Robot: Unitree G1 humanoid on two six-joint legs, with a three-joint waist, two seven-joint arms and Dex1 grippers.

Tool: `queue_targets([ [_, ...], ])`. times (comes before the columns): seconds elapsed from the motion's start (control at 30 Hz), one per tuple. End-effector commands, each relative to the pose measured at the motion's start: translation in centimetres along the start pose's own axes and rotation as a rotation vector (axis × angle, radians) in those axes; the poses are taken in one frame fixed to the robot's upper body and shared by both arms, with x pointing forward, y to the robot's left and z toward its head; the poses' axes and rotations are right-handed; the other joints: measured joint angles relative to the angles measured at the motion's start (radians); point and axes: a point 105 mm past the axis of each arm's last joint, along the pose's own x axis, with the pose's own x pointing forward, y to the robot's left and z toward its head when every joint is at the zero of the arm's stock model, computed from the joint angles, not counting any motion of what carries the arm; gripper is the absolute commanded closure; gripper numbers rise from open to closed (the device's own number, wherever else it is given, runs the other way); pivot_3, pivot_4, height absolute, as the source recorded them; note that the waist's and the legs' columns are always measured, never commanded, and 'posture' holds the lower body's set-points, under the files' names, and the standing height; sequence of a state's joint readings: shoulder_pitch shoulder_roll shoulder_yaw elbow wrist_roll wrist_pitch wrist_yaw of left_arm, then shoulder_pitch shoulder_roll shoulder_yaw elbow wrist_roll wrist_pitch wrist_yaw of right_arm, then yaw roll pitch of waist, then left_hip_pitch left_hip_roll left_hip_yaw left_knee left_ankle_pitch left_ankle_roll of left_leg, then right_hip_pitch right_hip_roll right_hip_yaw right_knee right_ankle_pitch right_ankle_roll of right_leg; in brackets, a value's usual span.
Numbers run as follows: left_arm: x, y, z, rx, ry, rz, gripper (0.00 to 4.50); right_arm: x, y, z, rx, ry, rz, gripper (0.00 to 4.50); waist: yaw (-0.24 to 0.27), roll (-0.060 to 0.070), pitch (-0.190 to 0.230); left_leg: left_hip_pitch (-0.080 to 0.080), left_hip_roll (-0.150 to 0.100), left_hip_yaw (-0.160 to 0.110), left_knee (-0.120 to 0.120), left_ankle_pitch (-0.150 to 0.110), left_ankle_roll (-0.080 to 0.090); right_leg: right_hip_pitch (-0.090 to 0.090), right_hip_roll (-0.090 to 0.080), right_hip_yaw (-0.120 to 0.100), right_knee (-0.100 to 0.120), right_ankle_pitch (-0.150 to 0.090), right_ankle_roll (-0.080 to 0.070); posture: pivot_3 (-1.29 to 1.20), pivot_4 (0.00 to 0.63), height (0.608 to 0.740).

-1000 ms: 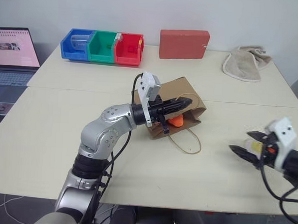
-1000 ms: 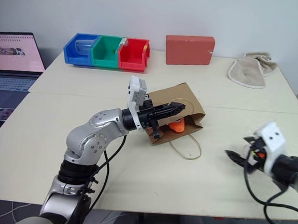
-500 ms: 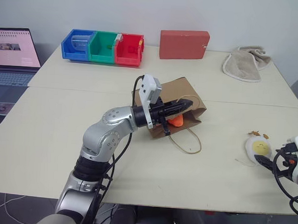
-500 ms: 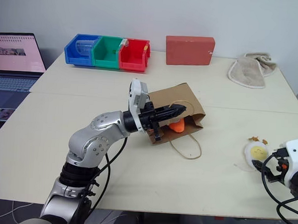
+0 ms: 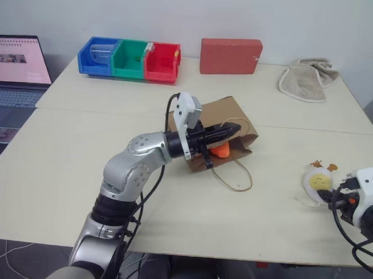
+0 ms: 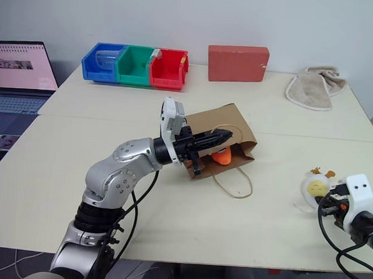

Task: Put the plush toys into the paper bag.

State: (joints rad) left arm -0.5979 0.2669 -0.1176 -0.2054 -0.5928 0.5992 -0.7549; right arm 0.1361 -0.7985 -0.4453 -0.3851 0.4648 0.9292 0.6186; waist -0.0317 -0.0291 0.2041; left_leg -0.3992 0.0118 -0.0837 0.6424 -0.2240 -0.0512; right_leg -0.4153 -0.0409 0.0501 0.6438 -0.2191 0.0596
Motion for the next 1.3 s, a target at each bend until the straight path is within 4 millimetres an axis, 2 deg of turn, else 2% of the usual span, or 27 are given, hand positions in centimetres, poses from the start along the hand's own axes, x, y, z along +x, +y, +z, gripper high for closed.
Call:
queue_targets([
  [0.03,0.0,-0.3,1.8,0.054,-0.051,-0.019,4.50,-0.3,2.6,3.3,-0.137,-0.082,0.101,4.48,-0.001,0.000,0.000,0.000,0.000,0.000,0.000,0.000,0.000,0.000,0.000,0.000,0.000,0.000,0.000,0.00,0.150,0.740],
  [0.1,-0.1,-0.1,2.0,0.048,-0.055,-0.017,4.50,-0.8,4.9,4.6,-0.196,-0.107,0.218,4.48,-0.001,0.000,0.000,0.000,0.000,0.000,0.000,0.000,0.000,0.000,0.000,0.000,0.000,0.000,0.000,0.00,0.150,0.740],
  [0.23,0.0,-0.1,2.4,0.041,-0.064,-0.029,4.50,-2.0,9.2,5.3,-0.313,-0.078,0.457,4.48,0.003,0.000,0.000,0.000,0.000,-0.001,0.000,0.000,0.000,0.001,0.000,0.000,0.000,0.000,0.000,0.00,0.150,0.740],
  [0.3,0.1,-0.2,2.6,0.033,-0.069,-0.040,4.50,-1.7,10.0,5.7,-0.327,-0.086,0.483,4.48,0.003,0.000,0.000,-0.001,0.000,-0.002,0.000,0.000,0.000,0.001,0.000,-0.001,-0.001,0.000,0.000,0.00,0.150,0.740],
  [0.57,-0.1,-1.1,2.4,0.004,-0.054,-0.092,4.50,3.0,12.0,8.1,-0.361,-0.189,0.432,4.48,0.000,0.000,0.000,0.000,0.000,-0.002,0.001,0.000,0.000,0.001,0.000,-0.001,-0.001,0.000,0.000,0.00,0.150,0.740],
  [0.67,-0.2,-1.0,2.5,0.004,-0.053,-0.088,4.50,3.7,14.0,8.6,-0.344,-0.215,0.489,4.48,0.001,0.000,0.000,0.000,0.000,-0.002,0.001,0.000,0.000,0.001,0.000,-0.001,0.000,0.000,0.001,0.00,0.150,0.740],
  [0.87,0.0,-1.1,2.5,-0.001,-0.056,-0.092,4.50,5.4,16.8,9.5,-0.269,-0.250,0.550,4.48,0.001,0.000,0.000,-0.001,0.000,-0.003,-0.001,0.000,0.000,0.000,0.001,-0.002,0.000,0.002,0.003,0.00,0.150,0.740],
  [1.0,0.2,-1.4,2.5,-0.004,-0.055,-0.105,4.50,7.4,17.3,10.8,-0.157,-0.280,0.501,4.48,0.000,0.000,0.000,0.000,0.000,-0.004,0.000,0.000,0.000,0.000,0.001,-0.002,0.000,0.002,0.002,0.00,0.150,0.740],
  [1.3,0.2,-1.7,2.4,-0.020,-0.048,-0.115,4.50,8.7,18.5,13.8,-0.026,-0.372,0.478,4.48,-0.001,0.000,0.000,-0.001,0.000,-0.004,-0.001,0.000,0.000,0.000,0.001,-0.003,0.001,0.002,0.003,0.00,0.150,0.740],
])
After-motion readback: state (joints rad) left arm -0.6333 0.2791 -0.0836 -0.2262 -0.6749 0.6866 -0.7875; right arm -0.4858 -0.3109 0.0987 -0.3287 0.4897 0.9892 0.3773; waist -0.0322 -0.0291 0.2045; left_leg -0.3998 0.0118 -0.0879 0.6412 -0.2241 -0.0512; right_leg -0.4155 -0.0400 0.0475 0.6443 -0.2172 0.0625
